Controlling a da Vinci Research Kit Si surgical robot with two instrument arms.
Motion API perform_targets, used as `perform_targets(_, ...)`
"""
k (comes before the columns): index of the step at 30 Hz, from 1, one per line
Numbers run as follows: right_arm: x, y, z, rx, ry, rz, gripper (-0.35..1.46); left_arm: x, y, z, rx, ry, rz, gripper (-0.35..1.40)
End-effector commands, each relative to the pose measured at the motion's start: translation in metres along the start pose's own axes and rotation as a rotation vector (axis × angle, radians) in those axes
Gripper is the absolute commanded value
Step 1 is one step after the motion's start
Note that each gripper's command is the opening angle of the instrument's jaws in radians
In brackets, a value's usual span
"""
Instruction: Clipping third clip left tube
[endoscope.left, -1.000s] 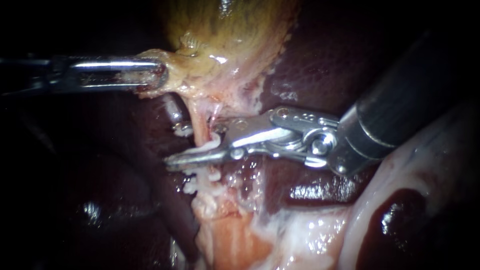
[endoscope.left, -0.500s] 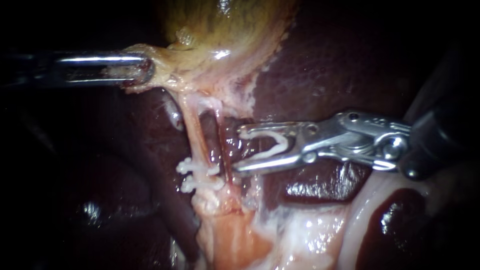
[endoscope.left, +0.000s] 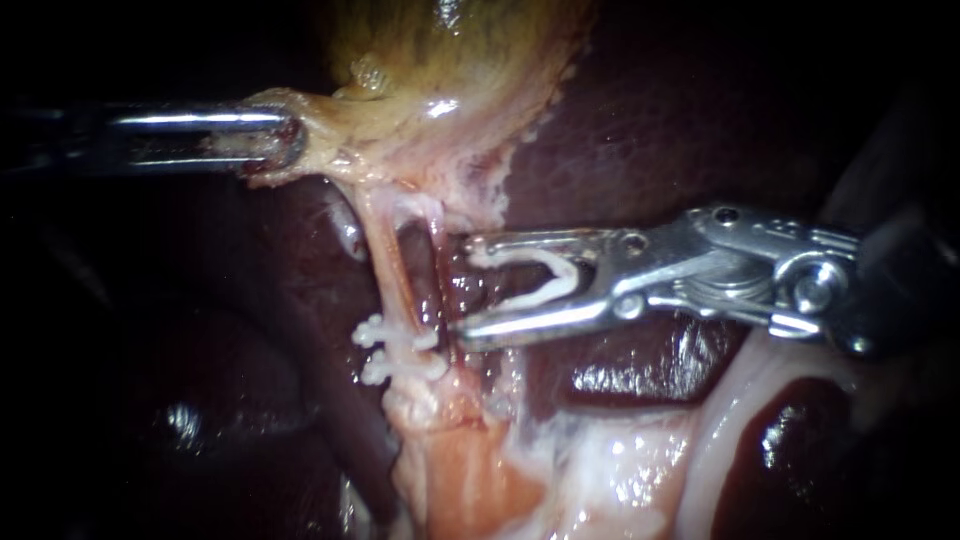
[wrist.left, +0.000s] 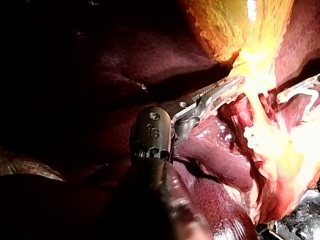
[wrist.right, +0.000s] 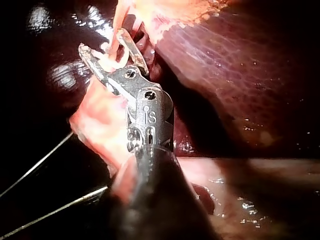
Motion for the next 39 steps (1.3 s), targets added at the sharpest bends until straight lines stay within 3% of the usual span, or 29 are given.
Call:
perform_targets(1,-0.0003,0.0001,0.0004,0.001,-0.002,-0.002,0.49,0.0000,0.0000,0.0000,-0.001,-0.001,0.000,-0.35)
perform_targets(6,-0.0015,0.0008,0.0020,-0.003,-0.004,-0.010,0.49,0.0000,0.0001,-0.0001,-0.001,-0.001,0.000,-0.35)
perform_targets(11,-0.0027,0.0027,0.0019,-0.015,-0.013,-0.013,0.49,-0.0001,0.0003,-0.0002,0.000,0.000,0.000,-0.35)
perform_targets(22,-0.0042,0.0054,0.0038,-0.044,-0.025,-0.019,0.50,-0.0001,0.0004,-0.0001,0.000,0.000,0.000,-0.35)
perform_targets(29,-0.0035,0.0059,0.0057,-0.039,-0.028,-0.017,0.50,-0.0001,0.0005,-0.0001,0.001,0.000,0.000,-0.35)
perform_targets(39,-0.0017,0.0052,0.0078,-0.005,0.028,-0.014,0.50,-0.0001,0.0005,0.0000,0.001,0.001,0.000,-0.35)
